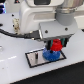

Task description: Insert the blue gear onto the right peg, followed by the red gear

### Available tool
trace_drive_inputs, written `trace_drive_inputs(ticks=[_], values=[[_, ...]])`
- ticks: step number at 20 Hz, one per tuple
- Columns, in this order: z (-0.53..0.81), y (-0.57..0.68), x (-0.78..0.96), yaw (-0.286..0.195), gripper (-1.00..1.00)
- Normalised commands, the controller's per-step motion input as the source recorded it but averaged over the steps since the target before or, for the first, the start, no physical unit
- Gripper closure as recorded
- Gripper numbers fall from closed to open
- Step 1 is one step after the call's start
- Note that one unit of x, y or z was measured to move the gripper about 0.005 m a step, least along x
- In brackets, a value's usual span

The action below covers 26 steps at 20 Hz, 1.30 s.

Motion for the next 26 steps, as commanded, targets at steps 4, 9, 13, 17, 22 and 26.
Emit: trace_drive_inputs(ticks=[4, 9, 13, 17, 22, 26], values=[[-0.08, -0.22, 0.12, 0.000, 1.00], [-0.18, -0.15, 0.06, 0.000, 1.00], [-0.16, -0.03, 0.03, 0.000, 1.00], [-0.07, 0.03, 0.19, 0.000, 1.00], [0.07, 0.02, 0.30, 0.000, 1.00], [0.26, 0.19, 0.29, 0.000, 1.00]])
